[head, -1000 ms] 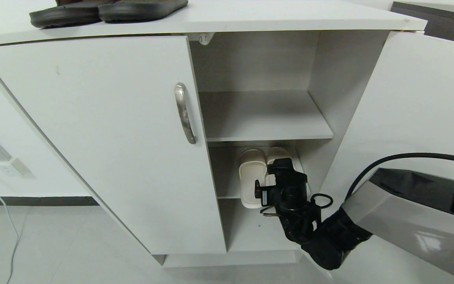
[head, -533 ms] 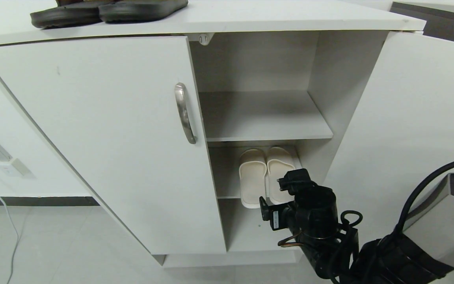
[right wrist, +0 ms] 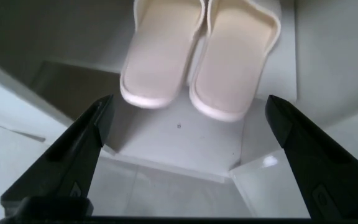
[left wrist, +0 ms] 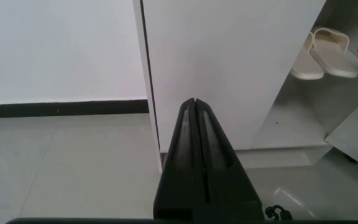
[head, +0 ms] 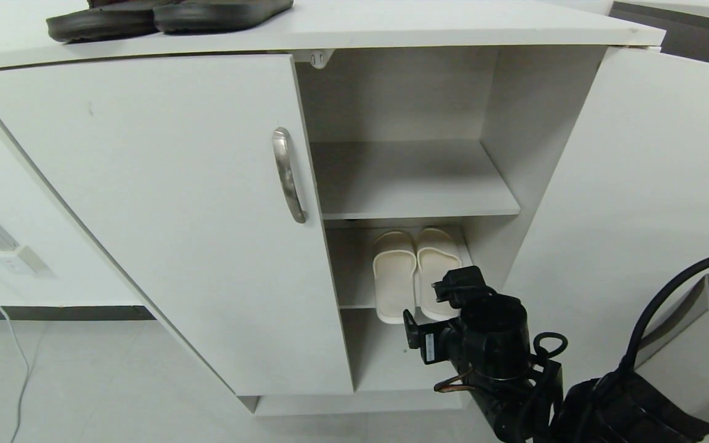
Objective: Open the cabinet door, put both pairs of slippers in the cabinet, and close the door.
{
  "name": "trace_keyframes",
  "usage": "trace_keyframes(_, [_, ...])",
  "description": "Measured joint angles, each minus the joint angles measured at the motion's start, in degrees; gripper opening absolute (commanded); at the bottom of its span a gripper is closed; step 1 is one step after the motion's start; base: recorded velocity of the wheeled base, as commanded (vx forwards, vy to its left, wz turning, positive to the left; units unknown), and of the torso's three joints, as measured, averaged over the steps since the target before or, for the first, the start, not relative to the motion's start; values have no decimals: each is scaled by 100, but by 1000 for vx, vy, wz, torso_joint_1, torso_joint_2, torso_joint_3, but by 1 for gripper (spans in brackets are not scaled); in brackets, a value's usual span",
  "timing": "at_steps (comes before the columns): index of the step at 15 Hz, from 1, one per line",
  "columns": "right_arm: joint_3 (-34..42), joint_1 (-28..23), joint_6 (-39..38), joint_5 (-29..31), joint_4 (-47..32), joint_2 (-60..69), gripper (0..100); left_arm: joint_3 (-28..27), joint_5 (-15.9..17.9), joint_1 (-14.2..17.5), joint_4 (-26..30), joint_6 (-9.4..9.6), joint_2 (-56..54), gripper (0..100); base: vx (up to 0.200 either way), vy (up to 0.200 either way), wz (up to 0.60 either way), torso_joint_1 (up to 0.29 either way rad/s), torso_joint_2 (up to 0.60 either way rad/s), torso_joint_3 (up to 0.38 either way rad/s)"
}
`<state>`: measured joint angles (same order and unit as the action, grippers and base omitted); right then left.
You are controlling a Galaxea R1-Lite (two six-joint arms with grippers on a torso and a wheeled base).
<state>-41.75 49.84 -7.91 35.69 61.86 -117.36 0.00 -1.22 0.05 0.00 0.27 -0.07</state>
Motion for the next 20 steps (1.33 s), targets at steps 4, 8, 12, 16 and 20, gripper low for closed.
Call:
trace_keyframes(4, [74,16,9,2,22,-1,100,0,2,0,0,-2,0,0,-200,0,0,0,5,5])
trace_keyframes(8, [91,18,9,10,24,2,100,0,2,2,0,-2,0,0,0,0,0,0,0,0])
trace_keyframes(12, [113,18,17,7,17,0,100,0,-17,5,0,-2,0,0,0,0,0,0,0,0])
trace_keyframes(16, [127,20,28,11,39,2,100,0,-12,2,0,-38,0,0,0,0,0,0,0,0])
trace_keyframes(20, [133,33,34,18,85,2,100,0,0,2,0,-40,0,0,0,0,0,-1,2,13])
